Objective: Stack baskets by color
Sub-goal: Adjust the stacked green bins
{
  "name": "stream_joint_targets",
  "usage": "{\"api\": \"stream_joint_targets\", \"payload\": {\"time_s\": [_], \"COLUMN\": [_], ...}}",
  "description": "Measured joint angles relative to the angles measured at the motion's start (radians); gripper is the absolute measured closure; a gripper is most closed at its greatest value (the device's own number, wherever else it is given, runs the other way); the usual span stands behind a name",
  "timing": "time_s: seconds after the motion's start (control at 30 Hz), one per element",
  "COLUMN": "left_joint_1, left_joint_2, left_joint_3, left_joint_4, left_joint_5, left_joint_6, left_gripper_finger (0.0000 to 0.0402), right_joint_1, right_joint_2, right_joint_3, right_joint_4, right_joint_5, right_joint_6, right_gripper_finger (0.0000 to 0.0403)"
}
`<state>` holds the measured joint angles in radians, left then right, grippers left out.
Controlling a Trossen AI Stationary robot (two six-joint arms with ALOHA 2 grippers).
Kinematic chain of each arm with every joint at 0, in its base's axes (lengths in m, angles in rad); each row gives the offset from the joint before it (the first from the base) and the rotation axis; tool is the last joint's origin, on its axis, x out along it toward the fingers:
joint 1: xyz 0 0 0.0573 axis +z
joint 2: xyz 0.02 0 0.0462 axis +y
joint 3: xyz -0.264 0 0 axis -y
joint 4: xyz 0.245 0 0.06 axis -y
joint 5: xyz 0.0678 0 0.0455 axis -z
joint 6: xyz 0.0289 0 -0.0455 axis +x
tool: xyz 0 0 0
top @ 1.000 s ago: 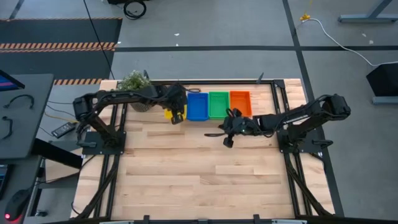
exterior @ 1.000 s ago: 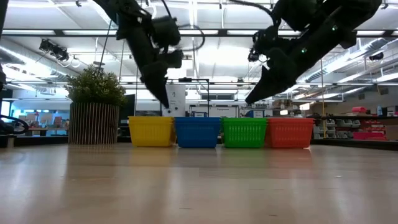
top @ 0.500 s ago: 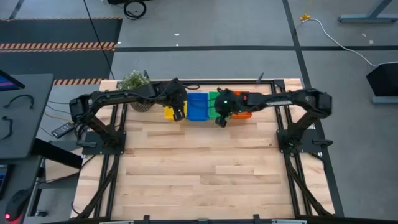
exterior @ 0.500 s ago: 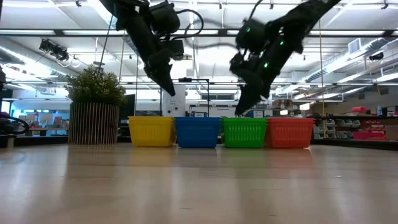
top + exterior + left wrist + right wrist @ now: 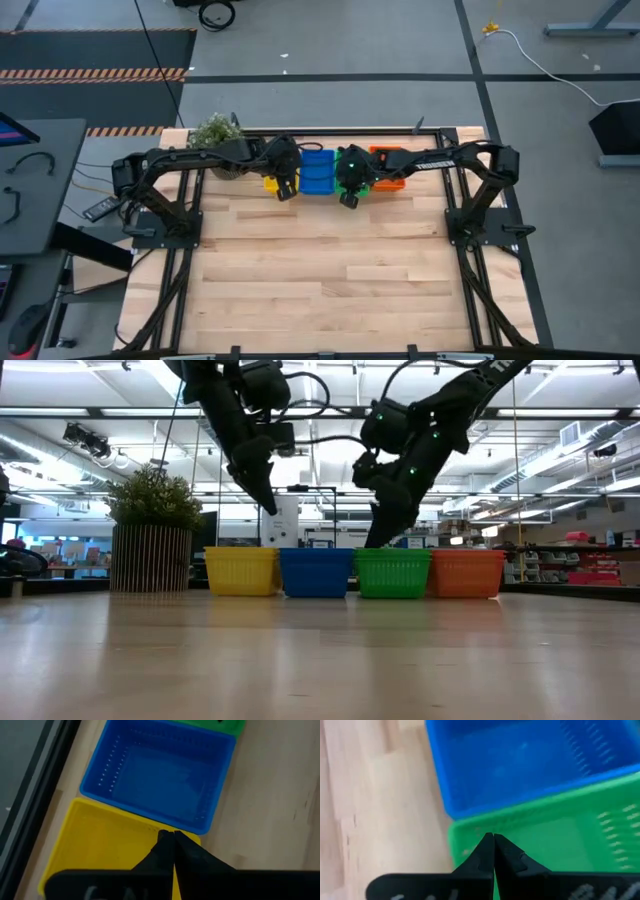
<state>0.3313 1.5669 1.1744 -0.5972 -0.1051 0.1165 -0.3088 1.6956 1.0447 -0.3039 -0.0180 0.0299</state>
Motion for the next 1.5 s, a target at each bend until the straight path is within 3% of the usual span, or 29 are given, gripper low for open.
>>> {"api": "stream_joint_targets", "payload": {"time_s": [0.2, 0.4, 0.5, 0.77, 1.5], "left_joint_1": [0.000, 0.000, 0.000, 0.000, 0.000], "left_joint_2": [0.000, 0.000, 0.000, 0.000, 0.001], "left_joint_3": [0.000, 0.000, 0.000, 0.000, 0.000], "left_joint_4": [-0.010, -0.036, -0.030, -0.019, -0.021], "left_joint_5": [-0.011, -0.015, -0.015, -0.015, -0.014], "left_joint_6": [0.000, 0.000, 0.000, 0.000, -0.008], "left_gripper_finger": [0.0387, 0.0379, 0.0384, 0.0392, 0.0378], "right_joint_1": [0.009, 0.114, 0.146, 0.149, 0.148], "right_joint_2": [-0.100, -0.195, -0.194, -0.142, -0.190], "right_joint_3": [0.000, -0.040, -0.095, -0.151, -0.148], "right_joint_4": [-0.031, -0.147, -0.142, -0.061, -0.074], "right_joint_5": [0.077, -0.057, -0.048, 0.130, 0.174], "right_joint_6": [-0.030, -0.106, -0.102, -0.086, -0.120], "right_gripper_finger": [0.0400, 0.0400, 0.0400, 0.0400, 0.0400]}}
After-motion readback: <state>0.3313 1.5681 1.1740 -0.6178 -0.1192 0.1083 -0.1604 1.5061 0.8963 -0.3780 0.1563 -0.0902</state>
